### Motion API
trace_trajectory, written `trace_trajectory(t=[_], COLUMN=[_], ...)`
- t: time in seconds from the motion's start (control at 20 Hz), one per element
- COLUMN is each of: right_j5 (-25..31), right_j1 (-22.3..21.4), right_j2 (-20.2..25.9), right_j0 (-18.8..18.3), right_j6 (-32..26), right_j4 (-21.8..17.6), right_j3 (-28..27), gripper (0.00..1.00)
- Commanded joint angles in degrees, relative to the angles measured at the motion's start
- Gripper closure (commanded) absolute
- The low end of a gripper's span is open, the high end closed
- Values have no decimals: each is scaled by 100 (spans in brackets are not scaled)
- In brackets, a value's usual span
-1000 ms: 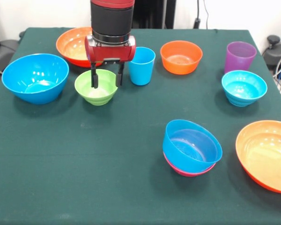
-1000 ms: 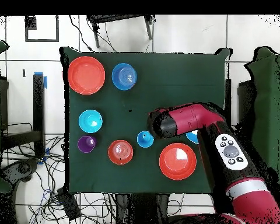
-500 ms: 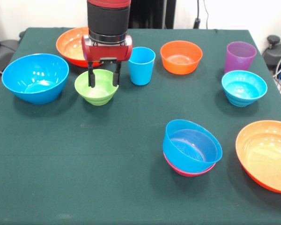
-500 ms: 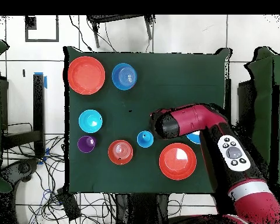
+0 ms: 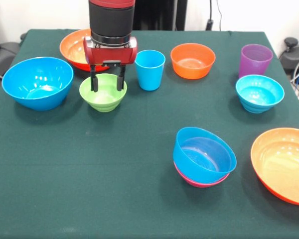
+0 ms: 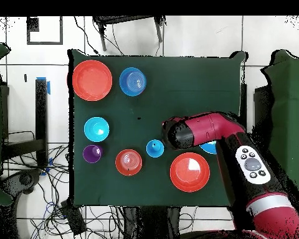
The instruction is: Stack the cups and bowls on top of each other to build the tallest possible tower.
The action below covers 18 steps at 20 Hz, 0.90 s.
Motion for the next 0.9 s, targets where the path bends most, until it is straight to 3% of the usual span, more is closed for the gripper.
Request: trace_trajectory(t=[0.05, 0.9], right_j5=[421, -170], right_j1=[333, 340], right_j2=[229, 95], right_j0=[-4, 257], right_j6=[-1067, -188], right_j4=[-153, -142], right_j3=[237, 603], gripper=[0, 0])
